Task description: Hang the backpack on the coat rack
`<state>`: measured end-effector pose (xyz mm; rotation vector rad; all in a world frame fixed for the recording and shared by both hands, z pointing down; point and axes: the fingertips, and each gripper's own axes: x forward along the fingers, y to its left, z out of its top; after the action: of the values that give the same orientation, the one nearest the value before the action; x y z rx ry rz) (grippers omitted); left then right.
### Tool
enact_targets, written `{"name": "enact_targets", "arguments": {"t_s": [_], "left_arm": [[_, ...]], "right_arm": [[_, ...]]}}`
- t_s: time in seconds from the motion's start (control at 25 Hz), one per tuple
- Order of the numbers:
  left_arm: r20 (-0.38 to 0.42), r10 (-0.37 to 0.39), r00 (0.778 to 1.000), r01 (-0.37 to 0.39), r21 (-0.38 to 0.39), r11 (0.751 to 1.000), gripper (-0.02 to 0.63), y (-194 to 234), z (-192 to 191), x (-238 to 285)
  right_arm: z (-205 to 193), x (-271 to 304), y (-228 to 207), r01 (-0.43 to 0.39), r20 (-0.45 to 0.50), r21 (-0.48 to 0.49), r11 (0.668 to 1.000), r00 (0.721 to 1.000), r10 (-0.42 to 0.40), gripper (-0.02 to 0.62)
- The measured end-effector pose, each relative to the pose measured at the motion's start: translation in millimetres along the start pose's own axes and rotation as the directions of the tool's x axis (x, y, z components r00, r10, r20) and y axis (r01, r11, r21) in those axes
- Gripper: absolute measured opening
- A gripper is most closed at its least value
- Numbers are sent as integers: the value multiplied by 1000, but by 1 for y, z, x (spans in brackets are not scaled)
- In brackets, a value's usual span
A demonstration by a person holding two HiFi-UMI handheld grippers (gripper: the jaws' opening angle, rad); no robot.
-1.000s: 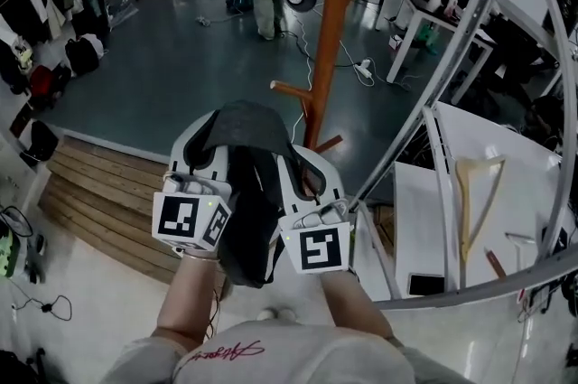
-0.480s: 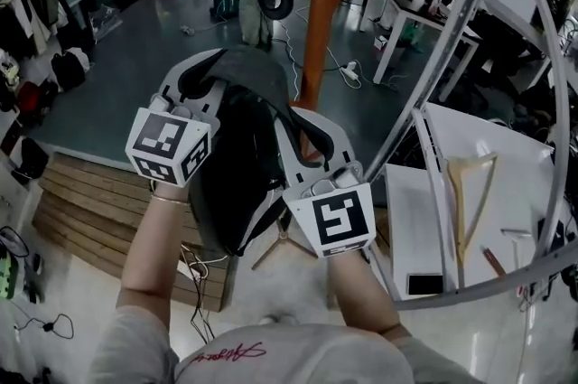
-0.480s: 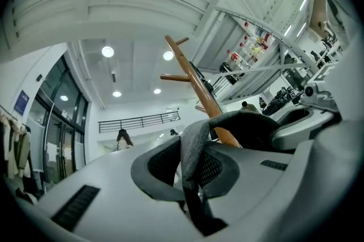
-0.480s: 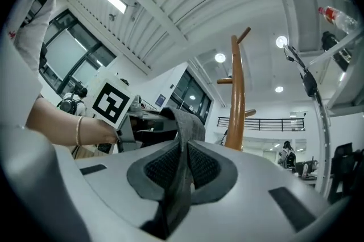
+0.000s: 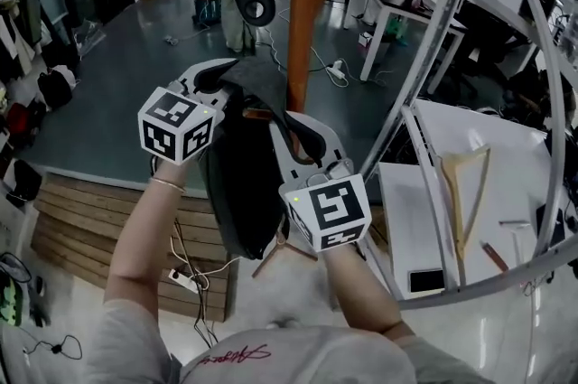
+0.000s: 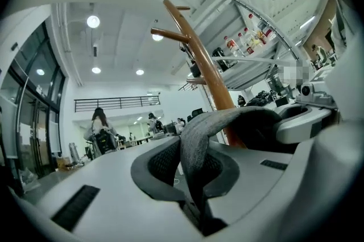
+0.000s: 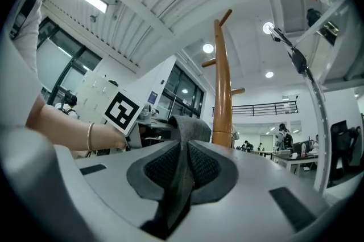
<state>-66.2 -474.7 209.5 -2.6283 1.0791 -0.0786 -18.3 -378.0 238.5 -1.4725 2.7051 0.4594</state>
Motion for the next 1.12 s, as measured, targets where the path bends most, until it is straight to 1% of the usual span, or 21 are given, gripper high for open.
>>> {"name": "enact_targets", "arguments": {"t_s": [0.08,0.16,0.32,0.48,0.64,0.72,0.8,0.88,1.12], "left_arm": [[-20,-27,999,27,-18,999,37,-4,-9,8],[-38,-46,998,44,-51,998,38,-6,-21,15],[-78,-92,993,83,-114,990,38,-11,-47,25],[-113,-131,985,116,-130,985,37,-15,-63,32],[-86,-179,980,165,-150,975,37,-15,-61,33],[-82,-220,972,206,-148,967,37,-18,-61,33],[-86,-282,956,267,-157,951,37,-25,-66,32],[-69,-342,937,326,-178,928,37,-33,-70,30],[21,-444,896,435,-247,866,37,-54,-70,28]], "right_arm": [[-7,0,-2,-4,-11,33,999,1000,4,46],[-15,1,-4,-3,-25,53,999,1000,4,48],[-29,3,-4,9,-61,46,999,998,-6,52],[-43,6,-4,8,-77,69,998,997,-3,52],[-40,9,-1,0,-62,86,996,998,5,54],[-39,10,0,-5,-52,110,994,999,11,54],[-42,10,3,-11,-52,123,992,999,17,57],[-46,8,8,-12,-53,117,993,998,18,61],[-53,5,11,-9,-25,128,992,1000,12,69]]}}
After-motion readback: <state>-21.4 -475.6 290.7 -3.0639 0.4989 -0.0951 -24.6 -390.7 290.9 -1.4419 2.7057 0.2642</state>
